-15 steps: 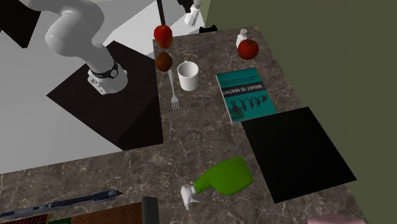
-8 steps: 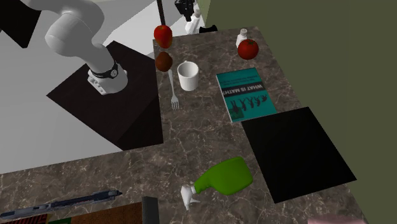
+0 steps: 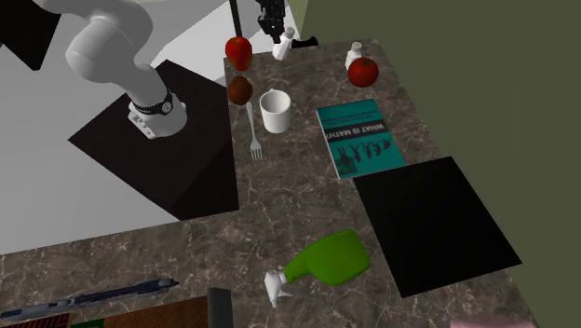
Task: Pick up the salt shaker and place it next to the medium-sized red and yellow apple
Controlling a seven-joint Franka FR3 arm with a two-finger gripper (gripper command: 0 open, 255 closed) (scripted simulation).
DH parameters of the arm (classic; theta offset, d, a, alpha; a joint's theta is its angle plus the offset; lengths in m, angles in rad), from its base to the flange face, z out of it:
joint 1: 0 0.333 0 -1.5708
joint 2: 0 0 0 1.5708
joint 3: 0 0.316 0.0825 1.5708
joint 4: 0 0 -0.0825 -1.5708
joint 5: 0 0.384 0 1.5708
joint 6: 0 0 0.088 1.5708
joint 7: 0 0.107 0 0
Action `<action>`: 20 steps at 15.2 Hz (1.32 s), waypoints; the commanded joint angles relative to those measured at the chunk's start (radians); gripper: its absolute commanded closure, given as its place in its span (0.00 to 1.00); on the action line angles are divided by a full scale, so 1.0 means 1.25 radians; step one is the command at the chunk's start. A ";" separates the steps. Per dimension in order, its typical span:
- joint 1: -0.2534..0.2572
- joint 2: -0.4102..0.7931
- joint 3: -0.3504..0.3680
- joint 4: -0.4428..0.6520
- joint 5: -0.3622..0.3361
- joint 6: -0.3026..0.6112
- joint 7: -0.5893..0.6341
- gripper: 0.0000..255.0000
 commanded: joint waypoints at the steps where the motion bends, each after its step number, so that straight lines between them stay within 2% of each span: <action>1: -0.004 0.014 0.011 -0.014 -0.002 0.028 0.007 1.00; 11: -0.042 0.097 0.072 -0.067 -0.031 0.162 0.049 1.00; 19: -0.045 0.102 0.075 -0.069 -0.034 0.169 0.052 1.00; 20: -0.045 0.102 0.075 -0.069 -0.034 0.169 0.052 0.00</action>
